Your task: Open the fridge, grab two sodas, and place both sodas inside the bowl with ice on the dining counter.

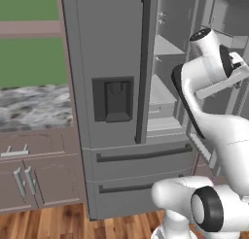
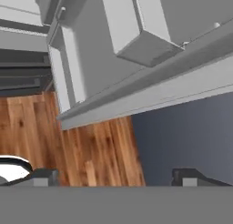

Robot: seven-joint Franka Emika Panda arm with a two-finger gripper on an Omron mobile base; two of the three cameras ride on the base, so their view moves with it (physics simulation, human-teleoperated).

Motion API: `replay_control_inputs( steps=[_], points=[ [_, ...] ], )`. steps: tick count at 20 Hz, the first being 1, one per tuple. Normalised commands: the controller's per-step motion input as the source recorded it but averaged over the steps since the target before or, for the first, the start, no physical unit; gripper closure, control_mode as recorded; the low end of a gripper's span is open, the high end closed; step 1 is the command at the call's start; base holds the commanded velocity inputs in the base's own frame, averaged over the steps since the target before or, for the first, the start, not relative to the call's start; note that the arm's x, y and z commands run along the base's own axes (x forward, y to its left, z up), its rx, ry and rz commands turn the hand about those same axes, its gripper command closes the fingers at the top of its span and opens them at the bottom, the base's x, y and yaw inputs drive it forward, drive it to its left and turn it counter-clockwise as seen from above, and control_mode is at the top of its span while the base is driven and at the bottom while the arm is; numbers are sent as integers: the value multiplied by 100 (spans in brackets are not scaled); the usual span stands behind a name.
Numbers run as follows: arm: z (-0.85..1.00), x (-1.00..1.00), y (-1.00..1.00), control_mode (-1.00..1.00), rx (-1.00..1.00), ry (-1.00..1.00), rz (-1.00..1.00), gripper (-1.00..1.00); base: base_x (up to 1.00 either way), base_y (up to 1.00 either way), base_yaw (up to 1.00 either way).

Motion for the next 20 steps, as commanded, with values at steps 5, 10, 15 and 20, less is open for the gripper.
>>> replay_control_inputs(
  steps=[5,10,15,20],
  points=[
    [-13,-38,100,-100,11,-11,17,-100,0,0,0],
    [-15,-11,100,-100,18,-13,19,-100,0,0,0],
    [18,0,76,-100,24,-29,18,-100,0,0,0],
    [54,9,46,-100,23,-33,17,-100,0,0,0]
  ],
)
